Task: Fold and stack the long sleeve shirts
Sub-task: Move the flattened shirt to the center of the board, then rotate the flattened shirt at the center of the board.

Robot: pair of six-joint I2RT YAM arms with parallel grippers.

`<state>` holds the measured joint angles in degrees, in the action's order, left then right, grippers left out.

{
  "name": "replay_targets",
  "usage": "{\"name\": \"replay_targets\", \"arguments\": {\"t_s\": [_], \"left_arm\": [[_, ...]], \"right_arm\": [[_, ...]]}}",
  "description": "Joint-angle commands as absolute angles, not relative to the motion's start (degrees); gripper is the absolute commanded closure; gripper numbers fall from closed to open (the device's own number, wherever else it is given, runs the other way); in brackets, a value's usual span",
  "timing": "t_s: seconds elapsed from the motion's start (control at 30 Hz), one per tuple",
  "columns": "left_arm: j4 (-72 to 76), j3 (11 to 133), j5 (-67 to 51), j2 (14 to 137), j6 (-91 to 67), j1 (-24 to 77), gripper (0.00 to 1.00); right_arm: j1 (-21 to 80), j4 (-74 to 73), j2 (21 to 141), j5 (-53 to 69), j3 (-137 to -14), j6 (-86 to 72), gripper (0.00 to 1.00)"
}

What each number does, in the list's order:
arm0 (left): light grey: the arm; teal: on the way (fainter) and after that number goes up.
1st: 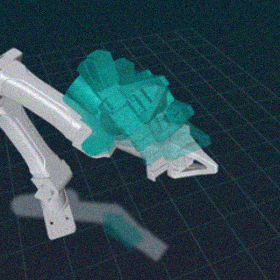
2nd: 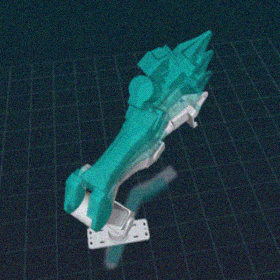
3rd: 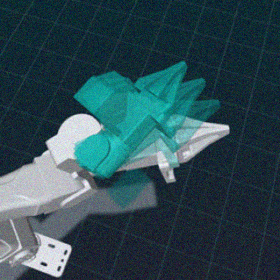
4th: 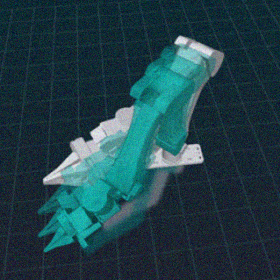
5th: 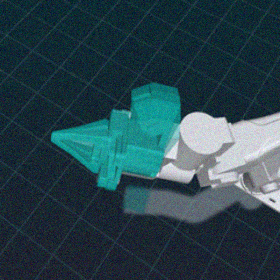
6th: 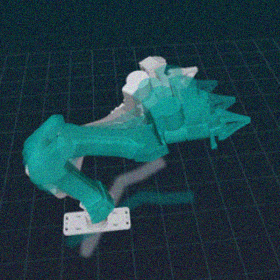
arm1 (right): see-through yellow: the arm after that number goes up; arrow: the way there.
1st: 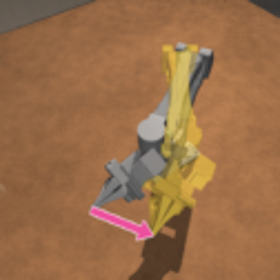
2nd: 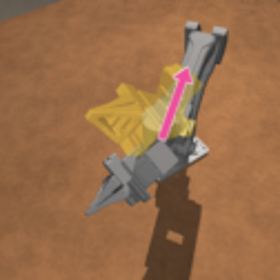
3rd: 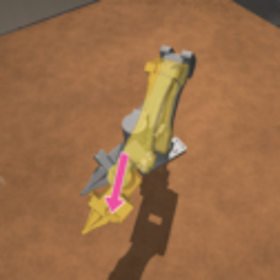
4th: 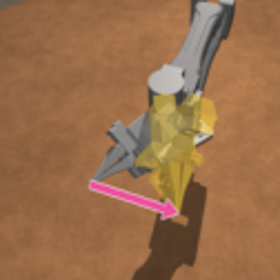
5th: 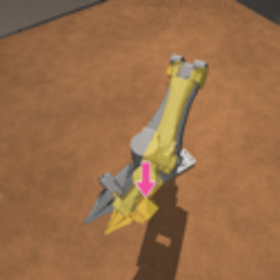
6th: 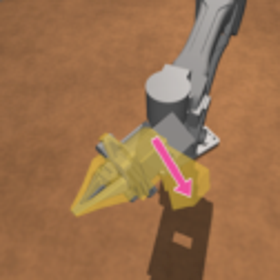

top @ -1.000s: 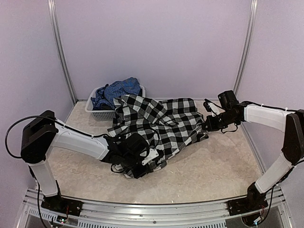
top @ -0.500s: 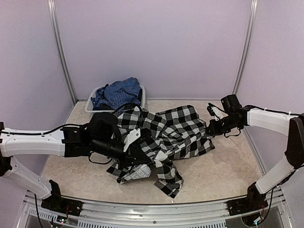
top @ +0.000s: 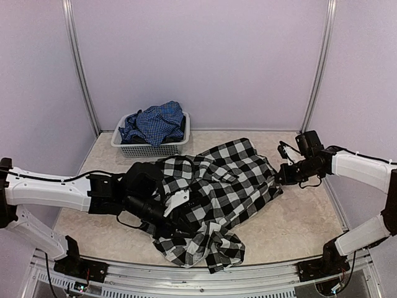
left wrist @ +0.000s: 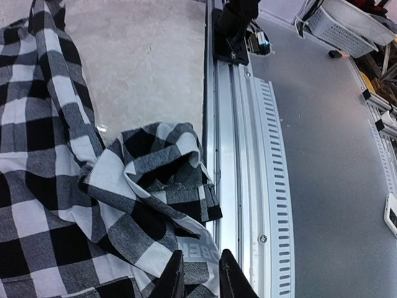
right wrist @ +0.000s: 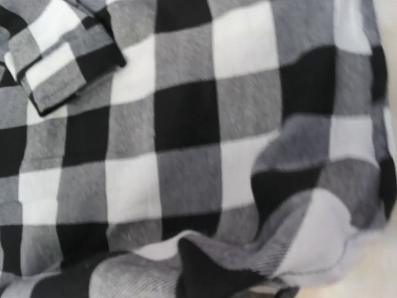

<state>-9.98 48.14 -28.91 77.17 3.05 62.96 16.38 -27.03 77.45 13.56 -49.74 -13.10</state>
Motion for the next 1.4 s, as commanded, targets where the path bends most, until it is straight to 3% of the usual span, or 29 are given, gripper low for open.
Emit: {"name": "replay_targets", "arguments": {"t_s": [0.0,0.1,0.17,0.3,0.37,0.47,0.6,0.73,0.93,1.1,1.37], "left_arm": [[-14.55,48.74,-27.82,81.29,3.72,64.62,0.8],[-12.08,48.89,-27.42,80.66,3.36,62.63,0.75],[-8.85,48.17,-27.51,79.39,2.1,60.21,0.67],[-6.46,47.92,-24.88,78.32,1.44,59.26,0.47],[-5.82,48.39,-21.5,79.95,-0.36,59.28,0.41],[-4.18,49.76,-15.12,83.25,-5.74,58.04,0.33],[-2.36,50.71,-8.25,87.75,-12.37,56.41,0.26],[-3.28,50.03,-1.05,90.2,-16.22,56.33,0.24],[-7.6,48.87,2.86,94.41,-19.35,56.3,0.24],[-8.98,46.17,3.01,93.9,-20.05,54.49,0.23],[-10.38,42.35,0.35,93.73,-23.49,50.64,0.23]], "right_arm": [[16.03,-29.13,71.52,10.95,-46.75,-16.65,1.0],[16.85,-31.81,66.95,8.04,-45.44,-19.06,1.0],[17.54,-32.85,63.6,6.59,-44.14,-21.0,1.0],[19.83,-35.04,59.99,3.61,-43.92,-24.16,0.78],[20.34,-35.24,59.13,2.76,-44.71,-24.74,0.58],[21.16,-34.9,59.15,0.64,-46.38,-24.65,0.36],[21.83,-30.72,63.98,0.44,-48.48,-22.33,0.25],[22.02,-23.86,74.04,3.36,-50.01,-19.83,0.25],[22.06,-17.5,85.04,8.99,-49.79,-19.15,0.34],[22.5,-13.69,88.14,13.19,-44.83,-22.45,0.43],[24.35,-14.47,85.83,12.32,-36.44,-29.23,0.4]]}}
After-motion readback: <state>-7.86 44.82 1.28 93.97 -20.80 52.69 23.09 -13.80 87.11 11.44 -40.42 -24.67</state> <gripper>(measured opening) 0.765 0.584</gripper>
